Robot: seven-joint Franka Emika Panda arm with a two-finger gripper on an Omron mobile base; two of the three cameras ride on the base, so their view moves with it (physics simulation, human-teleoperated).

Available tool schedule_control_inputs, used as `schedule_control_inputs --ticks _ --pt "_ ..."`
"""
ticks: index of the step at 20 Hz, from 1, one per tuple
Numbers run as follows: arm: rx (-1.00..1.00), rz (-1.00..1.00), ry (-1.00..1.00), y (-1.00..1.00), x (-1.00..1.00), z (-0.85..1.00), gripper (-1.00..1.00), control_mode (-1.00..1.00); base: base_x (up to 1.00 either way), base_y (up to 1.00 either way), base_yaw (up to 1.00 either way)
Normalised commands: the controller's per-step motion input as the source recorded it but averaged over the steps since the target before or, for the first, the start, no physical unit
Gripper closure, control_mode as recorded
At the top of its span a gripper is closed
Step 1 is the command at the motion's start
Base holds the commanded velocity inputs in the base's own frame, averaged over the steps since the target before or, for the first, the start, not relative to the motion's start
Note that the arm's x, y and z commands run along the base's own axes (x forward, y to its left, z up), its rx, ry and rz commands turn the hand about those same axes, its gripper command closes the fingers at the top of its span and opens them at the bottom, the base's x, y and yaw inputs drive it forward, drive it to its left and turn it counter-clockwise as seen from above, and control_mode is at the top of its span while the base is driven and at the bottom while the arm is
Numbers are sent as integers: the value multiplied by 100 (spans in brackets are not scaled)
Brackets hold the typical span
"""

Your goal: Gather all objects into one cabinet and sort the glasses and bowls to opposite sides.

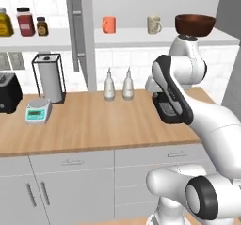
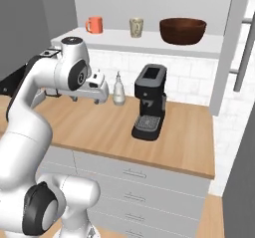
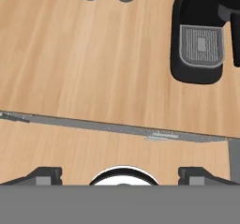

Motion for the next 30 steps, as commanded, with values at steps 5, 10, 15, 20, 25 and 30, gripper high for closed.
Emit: schedule_control_inputs --ticks 5,10,15,20,25,30 --pt "0 0 0 0 0 0 -100 100 -23 0 16" --pt "0 0 0 0 0 0 -100 100 -9 0 32" --pt "0 0 0 0 0 0 -100 100 -11 0 35" --pt "0 0 0 0 0 0 -100 100 -25 0 35" --pt "0 0 0 0 0 0 -100 100 -67 0 25" --pt "0 0 0 0 0 0 -100 100 -47 0 29"
